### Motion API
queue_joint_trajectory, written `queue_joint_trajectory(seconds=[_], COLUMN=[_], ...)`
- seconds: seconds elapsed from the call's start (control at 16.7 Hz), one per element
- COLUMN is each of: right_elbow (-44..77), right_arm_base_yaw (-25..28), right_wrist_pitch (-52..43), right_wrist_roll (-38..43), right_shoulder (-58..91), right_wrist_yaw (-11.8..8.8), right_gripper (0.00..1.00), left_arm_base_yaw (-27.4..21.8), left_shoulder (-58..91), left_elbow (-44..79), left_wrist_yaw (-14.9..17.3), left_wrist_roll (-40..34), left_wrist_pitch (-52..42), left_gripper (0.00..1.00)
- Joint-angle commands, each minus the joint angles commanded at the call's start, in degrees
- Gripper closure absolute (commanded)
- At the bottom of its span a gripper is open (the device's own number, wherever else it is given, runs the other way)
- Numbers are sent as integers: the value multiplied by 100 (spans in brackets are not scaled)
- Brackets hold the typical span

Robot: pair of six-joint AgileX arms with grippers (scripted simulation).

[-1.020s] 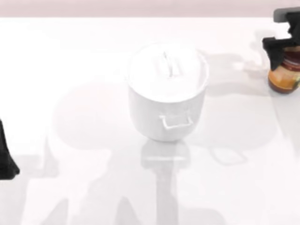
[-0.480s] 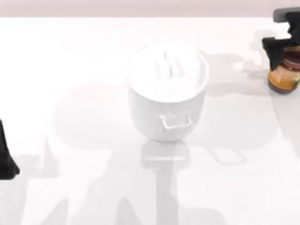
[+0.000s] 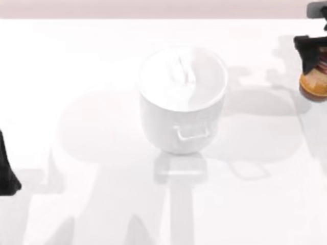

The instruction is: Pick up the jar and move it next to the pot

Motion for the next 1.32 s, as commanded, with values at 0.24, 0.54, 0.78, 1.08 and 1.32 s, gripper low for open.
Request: queue_joint_trajectory(seconds=[0.24, 0.54, 0.78, 1.08, 1.32], right_elbow=[-946, -1458, -1441, -1535, -1652], right_arm_base_yaw=[39, 65, 111, 841, 1435], right_wrist_pitch=[-206, -340, -294, 89, 411], right_wrist_roll=[20, 27, 125, 1280, 2180], right_shoulder=[-1248, -1798, -1747, -1446, -1217], right_wrist_yaw=[-8, -12, -4, 112, 211], right_gripper=[100, 100, 100, 100, 100], left_arm_base_yaw=[0, 0, 0, 0, 0], left_shoulder=[0, 0, 0, 0, 0], left_elbow=[0, 0, 0, 0, 0], left_wrist_yaw=[0, 0, 0, 0, 0], left_wrist_roll=[0, 0, 0, 0, 0], left_wrist_pitch=[0, 0, 0, 0, 0], left_gripper=[0, 0, 0, 0, 0])
